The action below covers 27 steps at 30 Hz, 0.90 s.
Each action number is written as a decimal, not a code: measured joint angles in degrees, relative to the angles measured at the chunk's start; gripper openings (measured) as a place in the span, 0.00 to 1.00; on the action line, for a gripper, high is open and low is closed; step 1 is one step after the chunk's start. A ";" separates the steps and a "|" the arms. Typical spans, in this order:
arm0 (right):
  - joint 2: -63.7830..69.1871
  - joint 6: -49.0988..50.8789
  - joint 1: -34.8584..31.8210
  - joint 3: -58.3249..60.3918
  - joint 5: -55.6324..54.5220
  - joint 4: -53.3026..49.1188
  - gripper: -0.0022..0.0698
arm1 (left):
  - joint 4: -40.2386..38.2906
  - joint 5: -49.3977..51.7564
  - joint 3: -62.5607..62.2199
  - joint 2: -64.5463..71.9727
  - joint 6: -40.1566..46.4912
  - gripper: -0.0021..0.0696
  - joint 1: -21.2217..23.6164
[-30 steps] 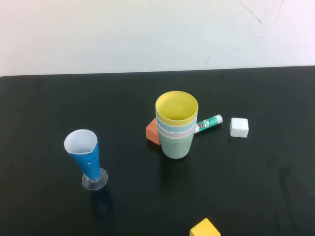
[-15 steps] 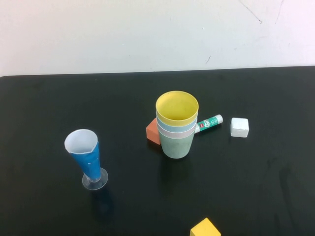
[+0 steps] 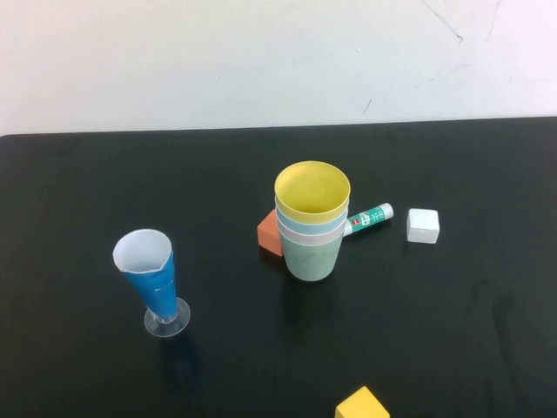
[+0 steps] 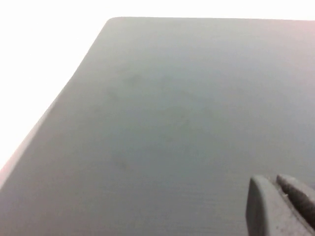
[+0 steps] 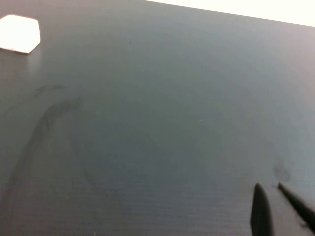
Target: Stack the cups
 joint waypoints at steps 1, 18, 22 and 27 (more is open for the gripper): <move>0.00 0.00 0.00 0.00 0.00 0.00 0.03 | -0.29 0.31 0.00 0.00 0.00 0.03 0.69; 0.00 -0.10 0.00 0.00 0.00 0.00 0.03 | -0.87 2.21 0.00 -0.12 6.81 0.03 -4.50; 0.00 -0.18 0.00 0.00 0.00 0.00 0.03 | -0.87 2.21 0.00 -0.12 6.58 0.03 -4.64; 0.00 -0.18 0.00 0.00 0.00 0.00 0.03 | -0.87 2.21 0.00 -0.12 6.58 0.03 -4.64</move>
